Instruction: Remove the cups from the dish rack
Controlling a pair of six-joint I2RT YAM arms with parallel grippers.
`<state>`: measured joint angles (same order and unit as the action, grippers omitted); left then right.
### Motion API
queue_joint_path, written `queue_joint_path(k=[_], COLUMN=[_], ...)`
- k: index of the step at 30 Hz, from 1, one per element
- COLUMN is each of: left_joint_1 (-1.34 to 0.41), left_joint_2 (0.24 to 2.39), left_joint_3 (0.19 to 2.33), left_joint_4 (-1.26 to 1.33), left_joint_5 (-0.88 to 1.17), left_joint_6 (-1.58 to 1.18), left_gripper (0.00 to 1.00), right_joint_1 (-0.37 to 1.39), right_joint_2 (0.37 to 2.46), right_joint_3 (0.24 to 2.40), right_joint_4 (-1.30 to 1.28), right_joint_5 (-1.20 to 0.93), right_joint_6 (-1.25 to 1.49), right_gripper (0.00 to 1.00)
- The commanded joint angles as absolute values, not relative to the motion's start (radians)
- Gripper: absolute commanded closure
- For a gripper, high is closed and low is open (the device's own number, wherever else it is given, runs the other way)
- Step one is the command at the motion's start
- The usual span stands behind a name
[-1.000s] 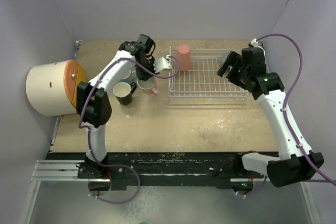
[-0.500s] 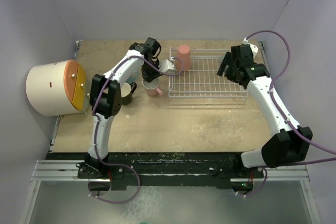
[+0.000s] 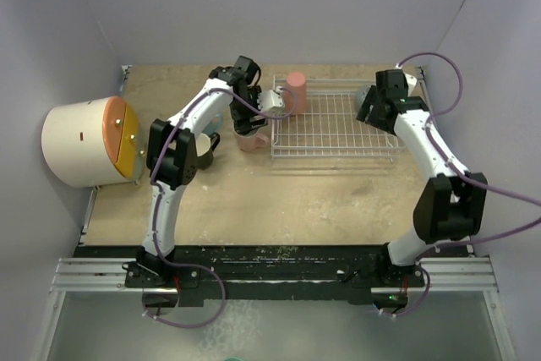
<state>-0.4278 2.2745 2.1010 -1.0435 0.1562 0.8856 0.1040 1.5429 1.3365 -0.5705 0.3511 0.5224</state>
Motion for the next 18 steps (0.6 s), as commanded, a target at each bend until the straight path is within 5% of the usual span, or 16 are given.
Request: queue_joint_path(k=[1,18], left_joint_1=[-0.428,-0.416], left_joint_2=[2.148,1.623], left_joint_3=[2.099,1.802], left_joint_4=[-1.008,-0.813], left_joint_5=[0.154,0.14], left_joint_6=[0.894,0.755], left_gripper=[0.01,0.01], right_joint_1=[0.101,0.082], right_joint_2=[1.658,2.009], right_joint_3=[1.437,1.724], right_joint_4=[-0.528,-0.532], right_joint_5=[0.359,0.432], right_joint_6=[0.489,0.357], right_gripper=[0.15,0.27])
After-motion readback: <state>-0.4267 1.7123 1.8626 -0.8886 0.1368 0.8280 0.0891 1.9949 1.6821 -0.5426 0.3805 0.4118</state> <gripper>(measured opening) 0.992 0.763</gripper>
